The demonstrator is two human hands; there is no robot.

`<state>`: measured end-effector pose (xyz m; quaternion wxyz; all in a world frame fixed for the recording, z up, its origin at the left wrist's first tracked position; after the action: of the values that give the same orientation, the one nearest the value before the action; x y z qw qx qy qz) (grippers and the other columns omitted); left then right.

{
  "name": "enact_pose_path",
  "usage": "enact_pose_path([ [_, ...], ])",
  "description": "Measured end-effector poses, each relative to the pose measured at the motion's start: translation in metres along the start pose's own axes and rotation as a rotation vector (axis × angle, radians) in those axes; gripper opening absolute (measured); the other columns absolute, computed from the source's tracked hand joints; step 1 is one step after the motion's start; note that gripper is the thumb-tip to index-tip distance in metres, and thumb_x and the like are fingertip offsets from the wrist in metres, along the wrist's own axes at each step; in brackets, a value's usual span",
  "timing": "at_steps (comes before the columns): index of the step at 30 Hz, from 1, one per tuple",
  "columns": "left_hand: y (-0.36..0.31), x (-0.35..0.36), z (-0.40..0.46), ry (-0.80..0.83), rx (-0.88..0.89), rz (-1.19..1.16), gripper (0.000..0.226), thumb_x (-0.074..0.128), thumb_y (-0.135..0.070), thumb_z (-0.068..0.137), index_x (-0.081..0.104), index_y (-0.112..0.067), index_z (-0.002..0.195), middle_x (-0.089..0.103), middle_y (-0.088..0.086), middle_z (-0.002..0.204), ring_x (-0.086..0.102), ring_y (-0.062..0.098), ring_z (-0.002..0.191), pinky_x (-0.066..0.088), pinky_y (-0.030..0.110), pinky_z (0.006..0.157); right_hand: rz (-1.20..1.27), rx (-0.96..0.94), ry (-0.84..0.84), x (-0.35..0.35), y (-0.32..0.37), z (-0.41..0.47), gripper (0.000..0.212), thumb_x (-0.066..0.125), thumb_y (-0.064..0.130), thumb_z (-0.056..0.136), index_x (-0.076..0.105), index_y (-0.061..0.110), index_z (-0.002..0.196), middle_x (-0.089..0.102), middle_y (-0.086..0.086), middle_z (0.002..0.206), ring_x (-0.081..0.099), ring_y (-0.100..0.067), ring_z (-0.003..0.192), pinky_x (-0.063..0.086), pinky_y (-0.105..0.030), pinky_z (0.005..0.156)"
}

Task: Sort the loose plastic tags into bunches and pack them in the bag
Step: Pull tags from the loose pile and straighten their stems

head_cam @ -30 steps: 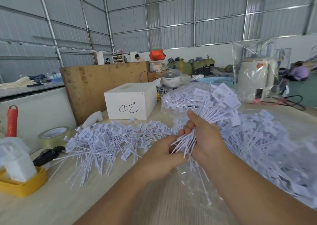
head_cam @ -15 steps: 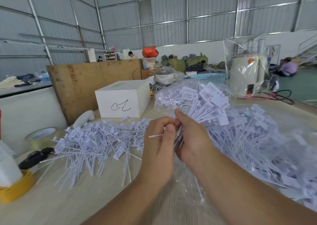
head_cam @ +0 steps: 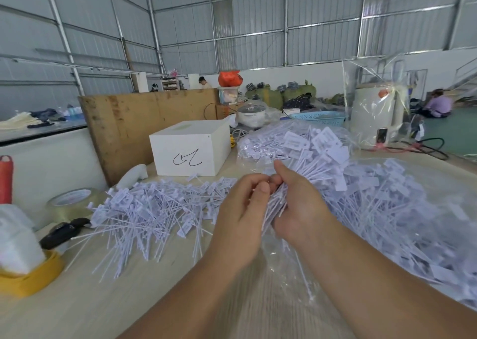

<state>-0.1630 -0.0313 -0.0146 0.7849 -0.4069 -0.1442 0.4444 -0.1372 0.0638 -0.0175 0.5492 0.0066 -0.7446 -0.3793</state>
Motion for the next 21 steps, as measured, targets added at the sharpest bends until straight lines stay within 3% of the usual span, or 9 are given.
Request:
enact_pose_path([
  [4,-0.006,0.001,-0.001,-0.055,0.081,-0.095,0.037,0.041,-0.046,0.094,0.065,-0.02,0.103,0.068,-0.014,0.099,0.064,0.003,0.097,0.045,0.011,0.083,-0.043,-0.074,-0.018,0.0,-0.001,-0.004,0.033,0.065,0.018,0.091,0.051,0.01,0.063,0.047,-0.003,0.053,0.052,-0.016,0.045,0.05,-0.026,0.048],
  [8,-0.007,0.002,-0.002,-0.096,0.114,-0.06,0.04,0.041,-0.048,0.091,0.066,-0.019,0.102,0.067,-0.008,0.097,0.065,0.013,0.098,0.047,0.02,0.084,-0.082,-0.088,0.009,0.001,-0.011,-0.006,0.028,0.064,0.018,0.092,0.063,0.01,0.066,0.058,-0.009,0.064,0.06,-0.021,0.056,0.052,-0.031,0.06],
  [11,-0.002,0.003,-0.003,-0.089,0.036,-0.093,0.031,0.046,-0.048,0.089,0.062,-0.025,0.101,0.068,-0.01,0.097,0.064,0.009,0.097,0.046,0.017,0.082,-0.062,-0.093,0.022,0.001,-0.011,-0.007,0.034,0.066,0.015,0.09,0.069,0.013,0.057,0.063,-0.009,0.066,0.064,-0.021,0.058,0.055,-0.03,0.057],
  [14,0.002,0.01,-0.004,0.072,-0.026,-0.116,0.026,0.053,-0.037,0.091,0.055,-0.03,0.116,0.064,-0.022,0.105,0.06,-0.005,0.102,0.044,0.008,0.082,-0.104,-0.116,0.019,0.0,-0.004,-0.008,0.028,0.066,0.019,0.091,0.062,0.008,0.065,0.06,-0.005,0.059,0.061,-0.015,0.051,0.05,-0.025,0.05],
  [16,0.007,0.017,-0.005,0.234,-0.1,-0.089,0.042,0.055,-0.039,0.087,0.045,-0.037,0.128,0.057,-0.027,0.118,0.052,-0.011,0.114,0.041,0.007,0.091,-0.145,-0.153,-0.05,-0.005,0.003,-0.006,0.031,0.066,0.019,0.091,0.056,0.007,0.064,0.055,-0.006,0.055,0.056,-0.016,0.049,0.05,-0.027,0.053],
  [18,0.013,0.023,-0.007,0.35,-0.258,-0.088,0.067,0.058,-0.049,0.083,0.029,-0.039,0.143,0.046,-0.024,0.137,0.048,-0.012,0.12,0.043,0.016,0.1,-0.194,-0.187,-0.127,-0.01,0.008,-0.003,0.038,0.066,0.017,0.091,0.045,0.009,0.06,0.044,-0.005,0.048,0.043,-0.018,0.043,0.043,-0.024,0.047],
  [19,0.015,0.025,-0.008,0.389,-0.346,-0.122,0.079,0.06,-0.052,0.083,0.022,-0.035,0.15,0.044,-0.021,0.14,0.052,-0.012,0.115,0.048,0.018,0.096,-0.21,-0.199,-0.147,-0.012,0.009,-0.002,0.041,0.066,0.016,0.091,0.04,0.011,0.059,0.038,-0.003,0.044,0.037,-0.016,0.039,0.038,-0.022,0.043],
  [21,0.017,0.026,-0.007,0.441,-0.446,-0.187,0.08,0.062,-0.047,0.083,0.026,-0.029,0.151,0.055,-0.01,0.134,0.066,-0.002,0.096,0.056,0.022,0.076,-0.223,-0.226,-0.152,-0.012,0.01,-0.001,0.045,0.064,0.013,0.092,0.034,0.016,0.059,0.031,0.001,0.039,0.028,-0.012,0.032,0.027,-0.02,0.036],
])
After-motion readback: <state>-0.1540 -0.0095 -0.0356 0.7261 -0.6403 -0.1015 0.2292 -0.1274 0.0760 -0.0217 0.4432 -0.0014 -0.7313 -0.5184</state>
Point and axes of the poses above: each hand's wrist, its own z-axis towards the middle knuckle, its own x-axis out of the palm, y = z × x, the point moved 4 cm from there along z, towards the middle knuckle
